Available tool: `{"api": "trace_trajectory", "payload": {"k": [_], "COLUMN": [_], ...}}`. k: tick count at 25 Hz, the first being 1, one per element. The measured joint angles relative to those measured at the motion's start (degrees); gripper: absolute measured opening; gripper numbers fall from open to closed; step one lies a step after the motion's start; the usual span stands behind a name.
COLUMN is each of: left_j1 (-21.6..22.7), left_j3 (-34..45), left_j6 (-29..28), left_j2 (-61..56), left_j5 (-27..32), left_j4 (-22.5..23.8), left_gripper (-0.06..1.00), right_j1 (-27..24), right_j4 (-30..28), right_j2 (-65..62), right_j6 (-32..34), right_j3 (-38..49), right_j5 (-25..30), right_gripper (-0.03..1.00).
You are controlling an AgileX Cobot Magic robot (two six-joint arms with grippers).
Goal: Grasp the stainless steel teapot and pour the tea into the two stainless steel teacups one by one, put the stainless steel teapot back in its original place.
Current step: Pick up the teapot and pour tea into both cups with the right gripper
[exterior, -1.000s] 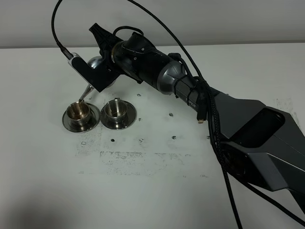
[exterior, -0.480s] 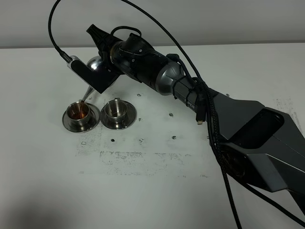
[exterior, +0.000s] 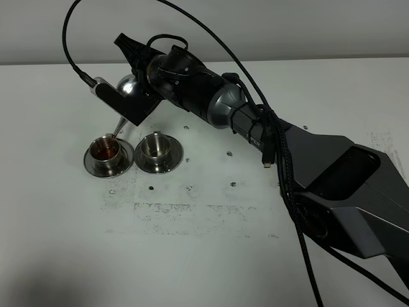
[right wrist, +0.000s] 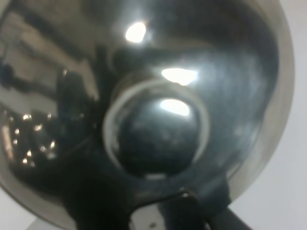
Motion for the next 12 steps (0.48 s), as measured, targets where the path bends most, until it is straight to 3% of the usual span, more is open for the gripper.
{"api": "trace_trajectory", "payload": {"k": [12], "left_j1": [0.0], "left_j3": [0.0], "left_j6": [0.0], "left_j2": [0.0], "left_j5": [0.0], "left_j4": [0.0], "left_gripper": [0.65], "right_j1": [0.2], "right_j4": [1.0], "right_j2": [0.0], "right_j6": [-0.1], "right_j3": [0.0], "right_j5": [-0.2], "right_gripper": [0.17]}}
